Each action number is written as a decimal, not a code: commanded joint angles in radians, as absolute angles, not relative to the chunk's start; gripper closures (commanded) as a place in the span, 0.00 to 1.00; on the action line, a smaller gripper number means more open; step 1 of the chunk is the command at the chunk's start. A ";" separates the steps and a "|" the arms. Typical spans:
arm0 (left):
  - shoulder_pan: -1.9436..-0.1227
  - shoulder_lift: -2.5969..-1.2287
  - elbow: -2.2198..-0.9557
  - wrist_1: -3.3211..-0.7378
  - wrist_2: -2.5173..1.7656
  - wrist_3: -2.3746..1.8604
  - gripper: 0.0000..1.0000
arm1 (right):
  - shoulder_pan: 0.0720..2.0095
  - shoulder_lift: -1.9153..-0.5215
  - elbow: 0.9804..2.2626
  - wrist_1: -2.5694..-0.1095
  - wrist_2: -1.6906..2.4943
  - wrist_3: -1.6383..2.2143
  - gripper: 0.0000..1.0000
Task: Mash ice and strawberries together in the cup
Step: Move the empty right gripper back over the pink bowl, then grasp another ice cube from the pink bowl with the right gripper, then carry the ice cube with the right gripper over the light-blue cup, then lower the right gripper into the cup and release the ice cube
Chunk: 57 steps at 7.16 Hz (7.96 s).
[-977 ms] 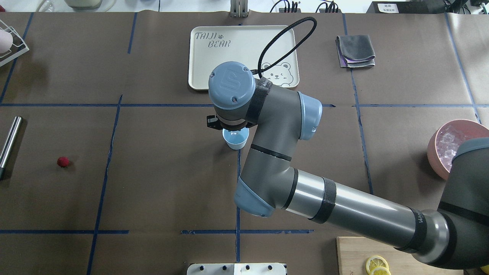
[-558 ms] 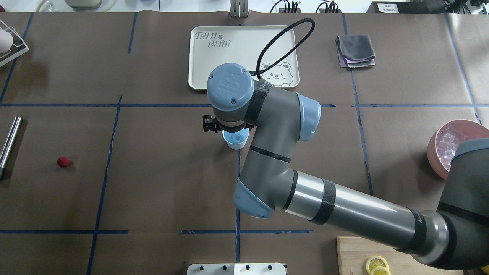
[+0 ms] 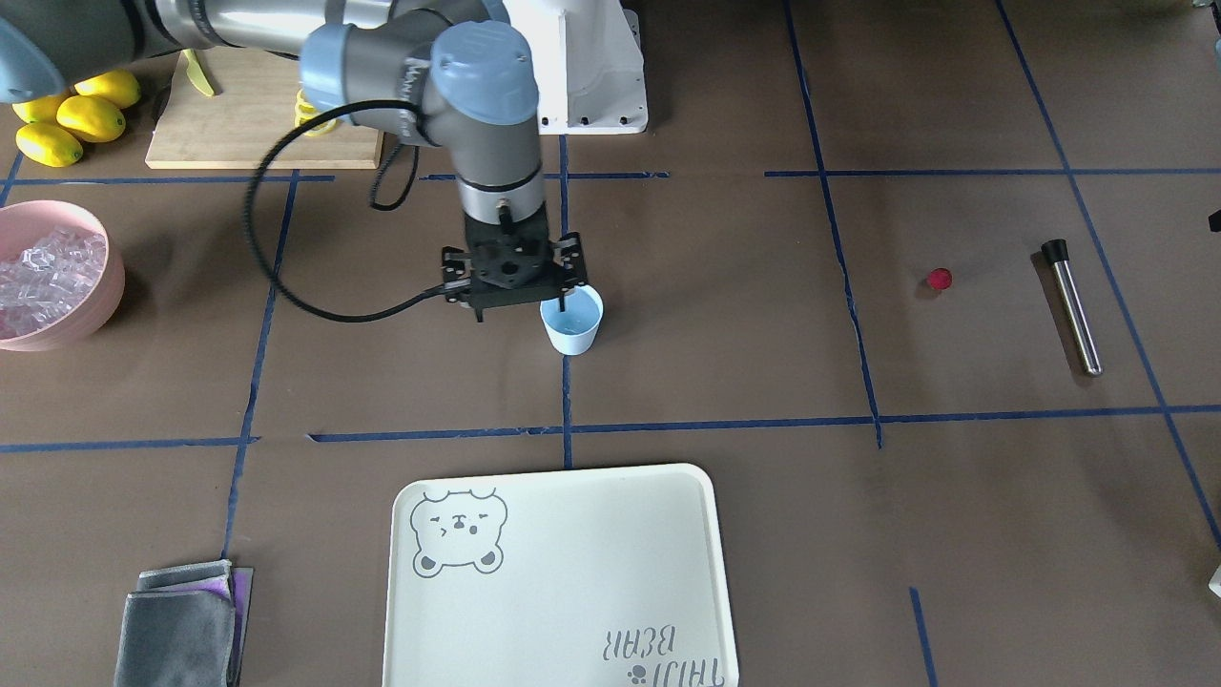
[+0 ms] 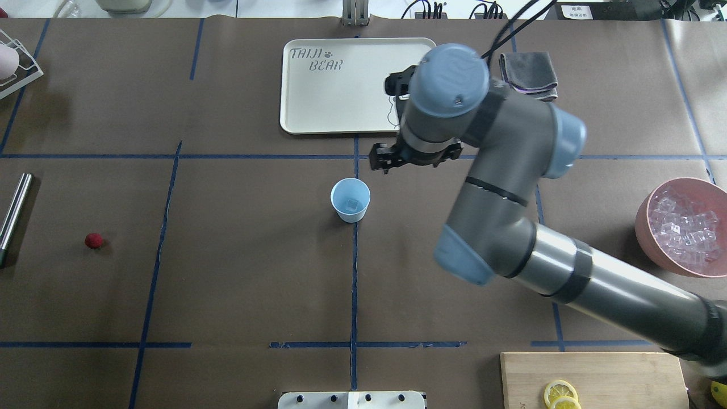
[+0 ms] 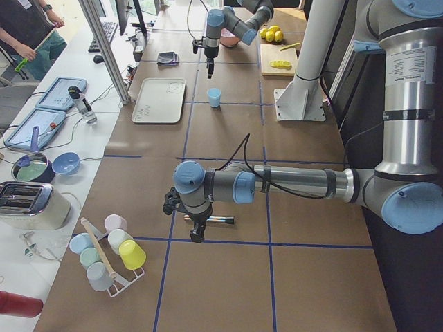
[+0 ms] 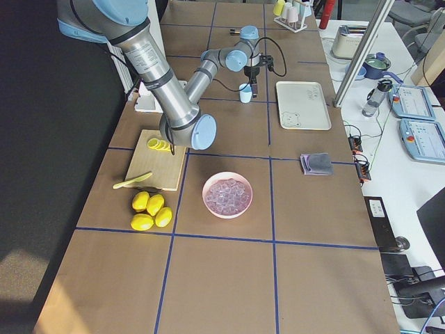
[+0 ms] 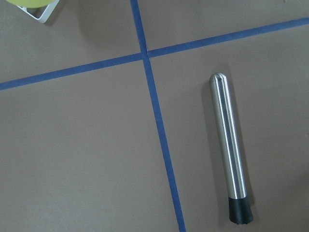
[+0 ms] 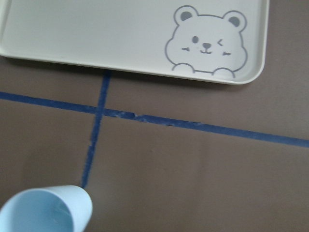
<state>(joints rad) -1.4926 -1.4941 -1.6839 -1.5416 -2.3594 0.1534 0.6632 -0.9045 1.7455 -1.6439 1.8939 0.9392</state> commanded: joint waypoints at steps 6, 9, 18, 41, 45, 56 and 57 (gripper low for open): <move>-1.493 -1.494 -1.687 -1.540 -2.361 0.153 0.00 | 1.048 -1.751 2.056 -1.305 2.166 0.325 0.04; -1.493 -1.494 -1.687 -1.540 -2.361 0.153 0.00 | 1.046 -1.830 1.904 -1.070 2.169 0.324 0.07; -1.493 -1.493 -1.689 -1.540 -2.359 0.153 0.00 | 1.042 -1.865 1.870 -1.081 2.164 0.324 0.23; -1.493 -1.496 -1.700 -1.566 -2.361 0.153 0.00 | 0.580 -0.640 1.600 -1.766 1.873 1.106 1.00; -1.493 -1.494 -1.698 -1.566 -2.361 0.153 0.00 | 0.520 -0.601 1.519 -1.764 1.818 1.151 1.00; -1.493 -1.493 -1.695 -1.566 -2.361 0.153 0.00 | 0.602 -0.664 1.540 -1.743 1.894 1.050 0.01; -1.493 -1.493 -1.695 -1.566 -2.361 0.153 0.00 | 0.654 -0.708 1.578 -1.744 1.932 0.998 0.01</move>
<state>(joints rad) -1.4926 -1.4925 -1.6957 -1.5662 -2.3608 0.1534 0.5954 -0.6665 1.5444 -1.7429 1.8851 1.0574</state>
